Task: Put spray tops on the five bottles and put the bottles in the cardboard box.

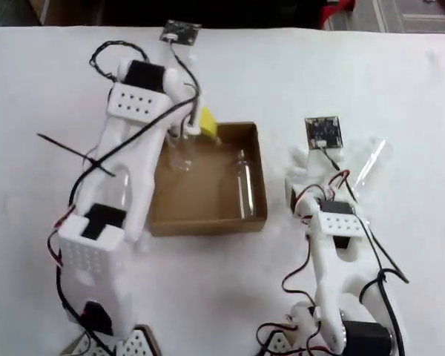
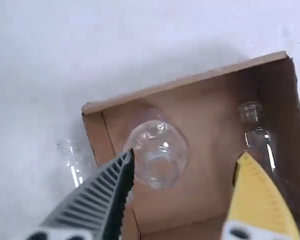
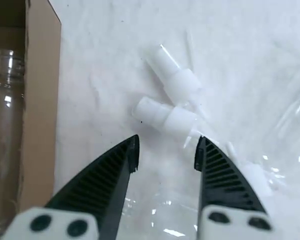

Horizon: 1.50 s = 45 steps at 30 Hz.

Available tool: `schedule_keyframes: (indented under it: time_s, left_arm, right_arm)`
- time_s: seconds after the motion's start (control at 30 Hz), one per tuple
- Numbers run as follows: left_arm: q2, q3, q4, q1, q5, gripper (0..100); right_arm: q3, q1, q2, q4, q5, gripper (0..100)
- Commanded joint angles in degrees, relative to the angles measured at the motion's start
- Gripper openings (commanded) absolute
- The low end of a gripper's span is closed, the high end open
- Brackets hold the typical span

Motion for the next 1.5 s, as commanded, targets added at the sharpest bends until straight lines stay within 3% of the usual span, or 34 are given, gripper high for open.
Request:
schedule_keyframes:
  time_s: [0.0,0.27,0.93,1.3,1.47]
  left_arm:
    - [-0.31,-3.08,0.44,0.84,0.62,29]
    - [-0.31,-3.08,0.44,0.75,0.18,19]
    - [-0.75,-3.08,0.44,0.31,0.62,18]
    - [-0.84,-3.08,-0.70,0.22,0.62,13]
    - [-1.10,-4.66,-0.18,-2.59,0.62,12]
  right_arm:
    - [-0.26,-0.48,-0.92,-1.01,0.09,16.3]
    - [-0.26,-0.48,-0.92,-1.01,0.09,16.3]
    - [-0.26,-0.48,-0.92,-1.01,0.09,16.3]
    - [-0.26,-0.40,-0.92,-1.01,0.09,16.3]
    - [-0.26,-0.40,-0.92,-1.01,0.09,16.3]
